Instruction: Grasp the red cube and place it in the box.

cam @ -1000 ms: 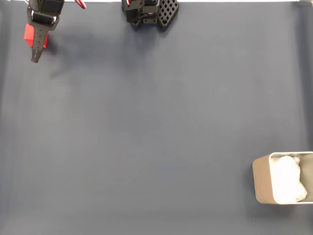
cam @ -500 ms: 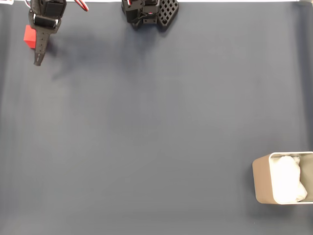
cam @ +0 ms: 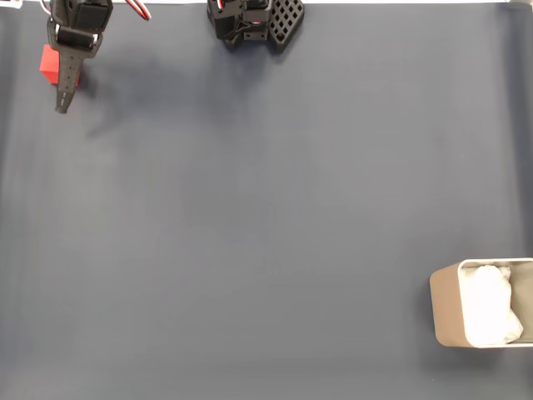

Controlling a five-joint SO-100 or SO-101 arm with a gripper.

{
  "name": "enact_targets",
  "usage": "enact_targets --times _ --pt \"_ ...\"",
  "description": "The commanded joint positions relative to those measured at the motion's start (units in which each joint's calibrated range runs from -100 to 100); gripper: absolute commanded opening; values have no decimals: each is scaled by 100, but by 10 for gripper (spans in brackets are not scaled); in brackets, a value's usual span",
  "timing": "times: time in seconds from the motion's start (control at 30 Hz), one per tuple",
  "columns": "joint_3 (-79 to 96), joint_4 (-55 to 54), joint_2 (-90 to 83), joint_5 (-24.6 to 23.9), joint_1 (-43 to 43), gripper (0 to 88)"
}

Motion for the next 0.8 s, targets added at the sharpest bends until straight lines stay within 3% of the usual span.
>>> enact_targets --times 0.0,0.67,0.77 --pt "-9 -127 1 44 -47 452" --pt "19 -438 235 -10 -132 454" --pt "-9 -455 261 24 -139 406"
